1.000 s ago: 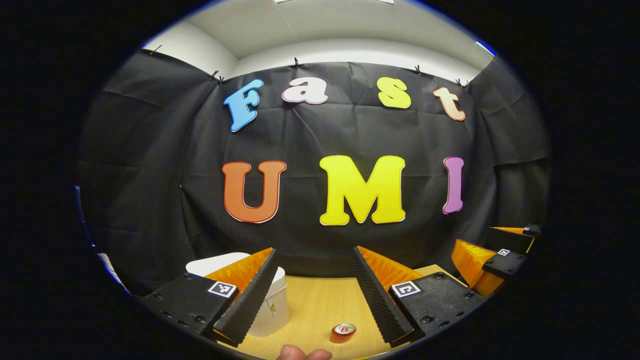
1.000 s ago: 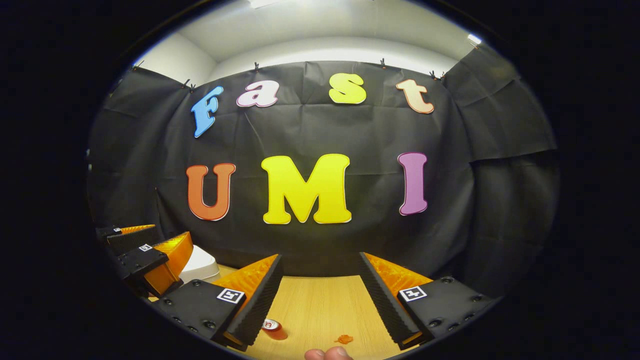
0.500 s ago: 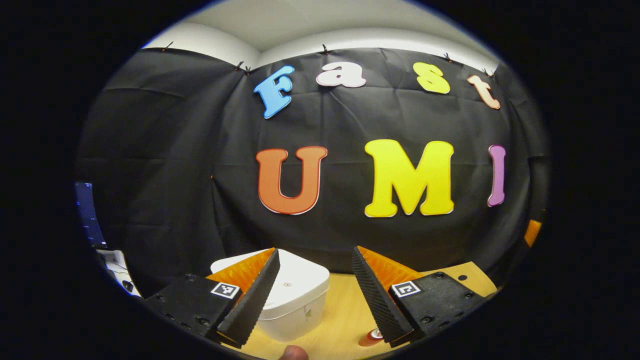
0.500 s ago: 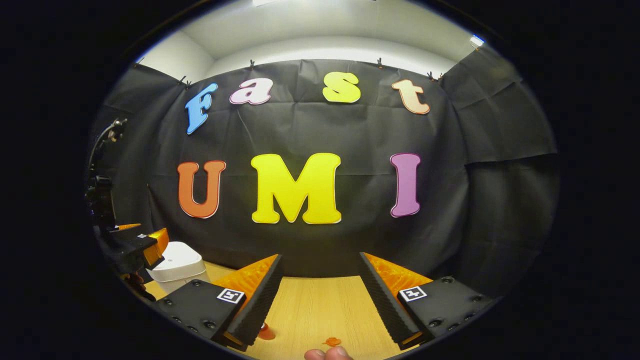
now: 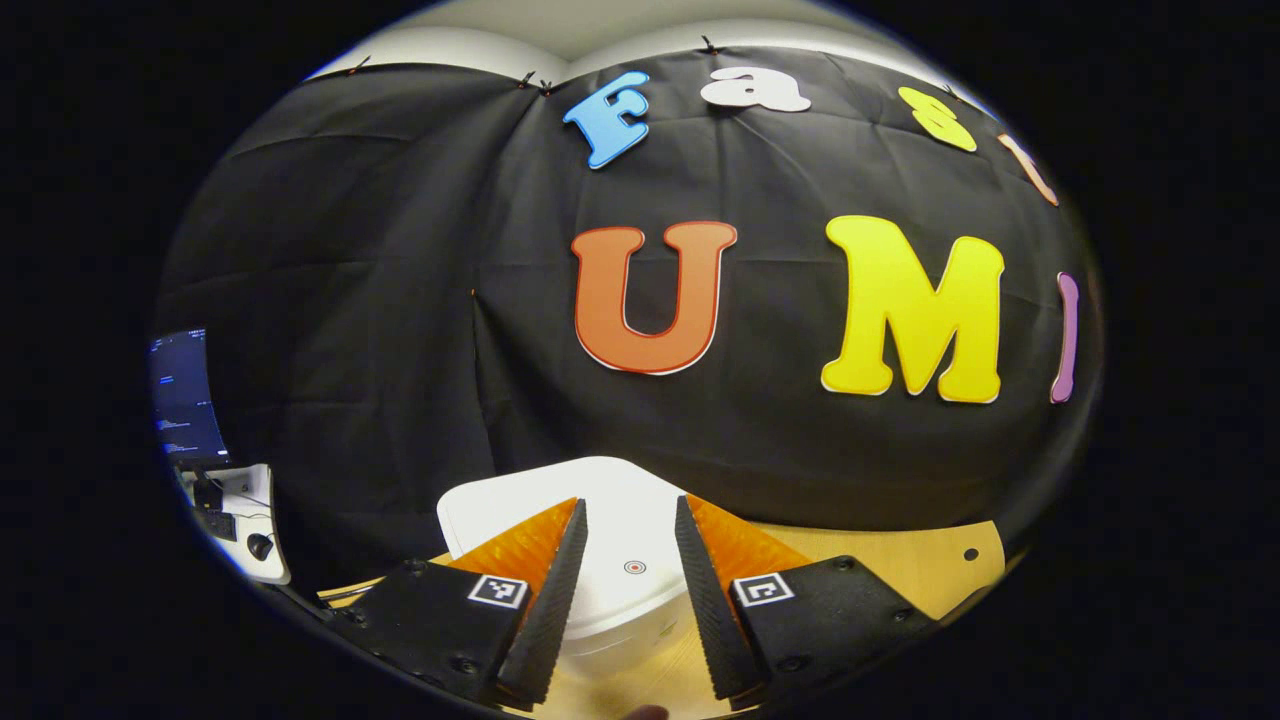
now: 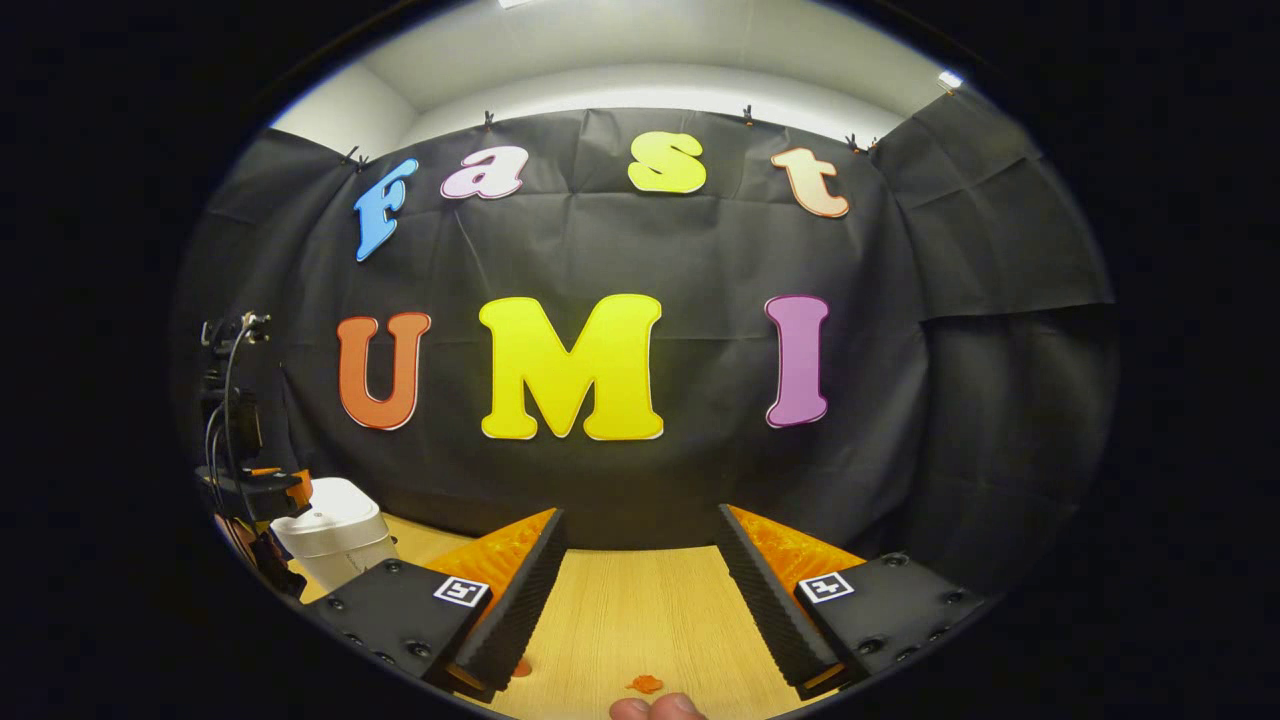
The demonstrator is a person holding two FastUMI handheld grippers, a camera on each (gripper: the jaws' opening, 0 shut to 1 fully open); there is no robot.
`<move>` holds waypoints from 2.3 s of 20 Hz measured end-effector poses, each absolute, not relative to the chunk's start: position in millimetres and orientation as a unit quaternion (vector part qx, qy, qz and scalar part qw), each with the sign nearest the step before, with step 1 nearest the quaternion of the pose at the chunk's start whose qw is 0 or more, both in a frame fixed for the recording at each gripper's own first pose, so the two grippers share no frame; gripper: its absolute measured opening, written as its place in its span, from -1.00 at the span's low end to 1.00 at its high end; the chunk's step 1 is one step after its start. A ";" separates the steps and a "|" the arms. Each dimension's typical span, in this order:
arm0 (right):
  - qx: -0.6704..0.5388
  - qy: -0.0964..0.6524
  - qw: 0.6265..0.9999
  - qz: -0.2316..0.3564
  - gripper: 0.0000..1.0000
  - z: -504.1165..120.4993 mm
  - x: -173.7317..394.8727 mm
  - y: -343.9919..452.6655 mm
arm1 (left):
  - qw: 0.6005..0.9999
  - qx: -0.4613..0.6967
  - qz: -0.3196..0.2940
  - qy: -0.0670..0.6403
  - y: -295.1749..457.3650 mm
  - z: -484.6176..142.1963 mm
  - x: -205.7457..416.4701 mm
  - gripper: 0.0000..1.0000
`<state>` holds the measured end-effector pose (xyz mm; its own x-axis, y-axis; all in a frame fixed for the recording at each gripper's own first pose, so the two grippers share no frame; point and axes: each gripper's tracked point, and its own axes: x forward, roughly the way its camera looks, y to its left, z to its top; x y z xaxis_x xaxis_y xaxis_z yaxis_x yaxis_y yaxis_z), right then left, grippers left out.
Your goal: Press the lid of the desktop garbage bin to open it, pick up the crumpled paper on the desktop and throw it into the bin, then pick up the pop can on the desktop and drop it into the bin, and finally close the garbage bin lid.
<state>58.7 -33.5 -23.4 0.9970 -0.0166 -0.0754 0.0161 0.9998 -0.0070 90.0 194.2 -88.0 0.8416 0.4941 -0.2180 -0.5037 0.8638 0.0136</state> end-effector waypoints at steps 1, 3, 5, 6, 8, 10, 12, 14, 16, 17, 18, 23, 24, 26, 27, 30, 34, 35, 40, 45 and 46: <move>-0.003 0.039 0.999 -0.008 0.87 -24.8 60.2 -35.1 | 0.957 -0.025 0.266 0.116 198.2 -94.3 90.9 0.13; -0.005 0.040 0.999 -0.008 0.92 -25.3 64.0 -36.5 | 0.952 -0.032 0.273 0.134 203.6 -108.3 95.1 -0.07; -0.006 0.042 0.999 -0.008 0.92 -27.0 68.4 -37.9 | 0.949 -0.035 0.278 0.144 207.1 -115.7 98.6 -0.20; -0.007 0.043 0.999 -0.007 0.92 -27.2 69.4 -37.9 | 0.948 -0.036 0.279 0.148 208.2 -119.2 100.3 -0.27; -0.007 0.047 0.999 -0.005 0.92 -29.3 73.5 -38.8 | 0.946 -0.040 0.279 0.158 209.1 -127.3 104.1 -0.20; -0.005 0.049 0.999 -0.005 0.87 -30.8 76.1 -39.4 | 0.944 -0.042 0.287 0.158 212.5 -127.6 99.9 -0.43; -0.003 0.051 0.999 -0.003 0.92 -32.2 79.0 -39.1 | 0.942 -0.043 0.291 0.161 214.2 -132.7 101.8 -0.52; -0.002 0.053 0.999 -0.002 0.92 -34.6 81.7 -37.8 | 0.943 -0.047 0.290 0.156 214.3 -132.7 101.7 -0.57; -0.001 0.057 0.998 0.001 0.87 -37.8 82.8 -35.0 | 0.943 -0.048 0.291 0.157 214.6 -135.2 101.3 -0.62; 0.001 0.059 0.998 0.003 0.87 -39.9 83.9 -34.1 | 0.941 -0.040 0.294 0.165 215.7 -138.7 100.2 -0.64; 0.002 0.061 0.998 0.004 0.87 -41.3 85.2 -33.2 | 0.940 -0.033 0.298 0.165 217.8 -139.1 99.6 -0.73; 0.009 0.075 0.997 0.012 0.92 -50.6 88.2 -29.9 | 0.942 -0.051 0.290 0.158 216.7 -138.7 100.4 -0.85; 0.011 0.076 0.997 0.012 0.92 -51.3 89.2 -29.6 | 0.944 -0.049 0.289 0.152 216.6 -135.2 100.3 -0.85; 0.011 0.074 0.997 0.012 0.92 -49.7 89.4 -30.0 | 0.945 -0.022 0.294 0.145 217.6 -124.5 100.3 -0.87; 0.009 0.071 0.997 0.011 0.92 -47.9 89.5 -31.3 | 0.945 -0.014 0.294 0.141 216.4 -118.1 99.6 -0.88; 0.014 0.061 0.998 0.004 0.92 -41.1 87.4 -35.8 | 0.957 0.028 0.274 0.090 200.9 -72.1 106.0 -0.85; 0.022 0.059 0.998 -0.006 0.87 -38.7 81.6 -40.7 | 0.971 0.071 0.226 0.043 173.3 -25.0 109.9 -0.78; 0.023 0.056 0.998 -0.008 0.92 -36.2 79.1 -41.5 | 0.972 0.071 0.221 0.037 168.3 -18.9 106.4 -0.78; 0.018 0.033 0.999 -0.007 0.92 -20.4 65.5 -43.6 | 0.980 0.052 0.191 0.010 145.2 14.1 90.5 -0.77; 0.021 0.019 1.000 -0.010 0.87 -13.2 54.4 -48.5 | 0.988 0.051 0.145 -0.017 104.9 42.0 63.7 -0.43; 0.022 0.019 1.000 -0.010 0.87 -12.7 53.0 -49.3 | 0.989 0.050 0.137 -0.017 97.8 42.8 59.3 -0.46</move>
<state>53.0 -49.3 -12.7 0.9991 -0.0200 -0.0384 0.0217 0.9988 0.0438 59.3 97.8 42.8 0.9621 0.2688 0.0468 -0.2722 0.9577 0.0936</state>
